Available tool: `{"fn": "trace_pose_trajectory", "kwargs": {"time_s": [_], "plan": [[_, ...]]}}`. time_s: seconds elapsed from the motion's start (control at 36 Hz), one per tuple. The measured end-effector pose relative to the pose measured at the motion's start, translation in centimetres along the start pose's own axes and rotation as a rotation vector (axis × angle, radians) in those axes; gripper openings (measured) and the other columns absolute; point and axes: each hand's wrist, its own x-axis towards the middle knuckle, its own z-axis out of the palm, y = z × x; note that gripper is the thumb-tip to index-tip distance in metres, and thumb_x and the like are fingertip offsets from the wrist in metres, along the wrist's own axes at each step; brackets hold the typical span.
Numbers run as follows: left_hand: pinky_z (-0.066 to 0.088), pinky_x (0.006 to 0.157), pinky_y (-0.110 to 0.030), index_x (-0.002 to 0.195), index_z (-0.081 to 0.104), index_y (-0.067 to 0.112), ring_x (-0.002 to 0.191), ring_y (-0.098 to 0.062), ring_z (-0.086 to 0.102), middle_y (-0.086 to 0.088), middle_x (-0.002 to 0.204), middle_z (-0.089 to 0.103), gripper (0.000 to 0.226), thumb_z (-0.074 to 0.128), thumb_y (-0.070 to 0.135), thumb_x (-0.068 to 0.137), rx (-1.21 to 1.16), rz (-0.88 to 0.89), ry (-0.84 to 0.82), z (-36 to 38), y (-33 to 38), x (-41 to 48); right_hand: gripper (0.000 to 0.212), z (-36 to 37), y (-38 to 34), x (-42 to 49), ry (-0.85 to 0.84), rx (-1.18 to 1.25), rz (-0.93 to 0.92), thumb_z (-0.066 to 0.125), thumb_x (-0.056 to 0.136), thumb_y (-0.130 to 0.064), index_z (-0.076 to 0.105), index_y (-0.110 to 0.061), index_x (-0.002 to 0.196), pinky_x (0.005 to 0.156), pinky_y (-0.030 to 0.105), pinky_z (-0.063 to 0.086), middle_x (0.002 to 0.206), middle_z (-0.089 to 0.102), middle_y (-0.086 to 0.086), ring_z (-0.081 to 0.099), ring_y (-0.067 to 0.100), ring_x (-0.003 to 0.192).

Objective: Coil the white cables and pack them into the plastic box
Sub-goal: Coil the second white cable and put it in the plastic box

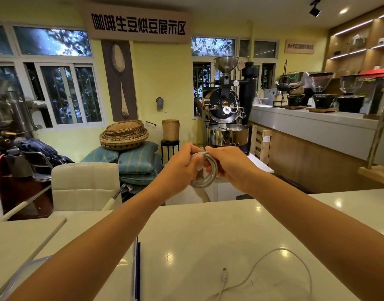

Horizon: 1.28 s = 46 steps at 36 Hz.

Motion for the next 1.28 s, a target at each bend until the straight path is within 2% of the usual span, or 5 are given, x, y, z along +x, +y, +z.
{"fn": "trace_pose_trajectory", "kwargs": {"time_s": [0.22, 0.36, 0.5, 0.61, 1.28], "plan": [[0.036, 0.055, -0.018, 0.091, 0.045, 0.019, 0.063, -0.006, 0.045, 0.005, 0.074, 0.049, 0.01, 0.037, 0.019, 0.096, -0.05, -0.035, 0.03, -0.8, -0.5, 0.4, 0.013, -0.6, -0.4, -0.1, -0.161, -0.096, -0.063, 0.061, 0.08, -0.003, 0.067, -0.014, 0.075, 0.09, 0.036, 0.045, 0.084, 0.064, 0.004, 0.06, 0.023, 0.093], [0.035, 0.049, -0.014, 0.093, 0.045, 0.015, 0.06, -0.006, 0.043, 0.004, 0.069, 0.047, 0.009, 0.037, 0.018, 0.096, -0.087, -0.069, 0.032, -1.1, -0.8, 0.4, 0.015, -0.4, -0.2, -0.1, -0.193, -0.083, -0.097, 0.058, 0.083, 0.0, 0.067, -0.012, 0.084, 0.075, 0.023, 0.05, 0.082, 0.066, 0.005, 0.062, 0.018, 0.082], [0.037, 0.049, -0.017, 0.08, 0.045, 0.024, 0.058, -0.007, 0.045, 0.003, 0.07, 0.047, 0.02, 0.036, 0.019, 0.096, -0.18, -0.161, 0.029, -1.6, -1.3, 0.2, 0.024, 0.1, 0.1, 0.2, -0.258, 0.058, -0.061, 0.055, 0.085, -0.002, 0.056, -0.02, 0.102, 0.089, 0.036, 0.048, 0.089, 0.062, 0.006, 0.061, 0.019, 0.084], [0.038, 0.053, -0.023, 0.079, 0.046, 0.024, 0.059, -0.01, 0.046, 0.001, 0.071, 0.049, 0.022, 0.035, 0.018, 0.096, -0.249, -0.213, 0.039, -1.9, -1.6, -0.1, 0.042, 0.9, 0.4, 0.2, -0.298, 0.156, -0.067, 0.058, 0.079, 0.007, 0.046, -0.015, 0.112, 0.078, 0.031, 0.05, 0.089, 0.059, 0.005, 0.06, 0.018, 0.082], [0.038, 0.048, -0.021, 0.079, 0.043, 0.013, 0.043, -0.006, 0.043, 0.0, 0.059, 0.046, 0.02, 0.034, 0.015, 0.097, -0.119, -0.308, 0.091, -4.6, -5.0, -3.0, 0.027, 7.4, 4.5, 1.2, -0.067, -0.404, -0.566, 0.046, 0.093, -0.014, 0.055, -0.004, 0.117, 0.069, 0.012, 0.045, 0.1, 0.063, 0.007, 0.054, 0.012, 0.083]]}}
